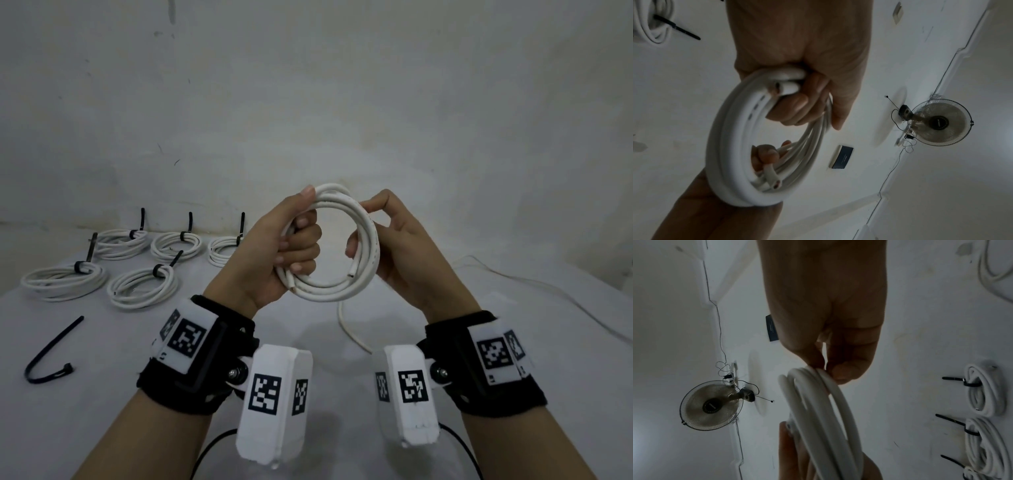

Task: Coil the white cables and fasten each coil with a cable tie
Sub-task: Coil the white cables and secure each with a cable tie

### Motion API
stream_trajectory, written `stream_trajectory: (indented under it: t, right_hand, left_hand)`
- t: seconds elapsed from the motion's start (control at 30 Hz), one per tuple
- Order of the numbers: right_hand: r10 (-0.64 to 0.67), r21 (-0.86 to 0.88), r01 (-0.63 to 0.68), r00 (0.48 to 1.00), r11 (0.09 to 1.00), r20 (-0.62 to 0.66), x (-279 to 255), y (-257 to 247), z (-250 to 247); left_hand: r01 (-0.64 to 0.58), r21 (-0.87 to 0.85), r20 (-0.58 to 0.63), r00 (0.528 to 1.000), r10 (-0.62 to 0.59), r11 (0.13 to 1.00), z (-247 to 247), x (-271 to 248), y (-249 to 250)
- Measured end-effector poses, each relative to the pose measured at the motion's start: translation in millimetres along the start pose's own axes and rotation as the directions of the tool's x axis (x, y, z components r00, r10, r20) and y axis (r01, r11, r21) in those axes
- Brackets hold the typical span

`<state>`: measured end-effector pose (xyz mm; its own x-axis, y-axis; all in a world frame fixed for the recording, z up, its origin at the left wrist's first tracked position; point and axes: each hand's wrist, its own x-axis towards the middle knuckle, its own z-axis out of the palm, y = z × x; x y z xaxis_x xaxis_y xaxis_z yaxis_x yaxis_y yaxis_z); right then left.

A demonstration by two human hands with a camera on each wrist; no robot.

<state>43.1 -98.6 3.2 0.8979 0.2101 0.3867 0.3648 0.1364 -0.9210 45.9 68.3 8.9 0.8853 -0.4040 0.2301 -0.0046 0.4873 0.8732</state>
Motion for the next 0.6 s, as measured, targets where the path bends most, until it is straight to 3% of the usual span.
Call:
stream_trajectory:
  t: [0.23,0.3,0.4,0.47,0.6]
  right_hand:
    - [-0.021,-0.062,0.021,1.000,0.998,0.001,-4,-13,-6]
    - [-0.063,-0.163,0.056,0.997,0.985,-0.038,-6,-19,-1]
    - [-0.274,-0.485,0.172,0.950,0.857,-0.148,-8,-23,10]
    - [-0.386,-0.624,0.237,0.915,0.745,-0.115,-11,-24,12]
    - [-0.371,-0.761,0.247,0.929,0.600,0.009,-9,-18,6]
  left_hand:
    - [-0.073,0.007,-0.028,0.997,0.073,0.997,4,-1,1]
    - [-0.073,0.011,-0.018,0.997,0.073,0.997,3,-1,1]
    - [-0.056,-0.011,-0.006,0.998,0.056,0.998,6,-1,-1]
    - [-0.051,0.000,-0.005,0.999,0.051,0.999,7,-1,-1]
    - [-0.061,0.091,-0.030,0.997,0.064,0.994,9,-1,-2]
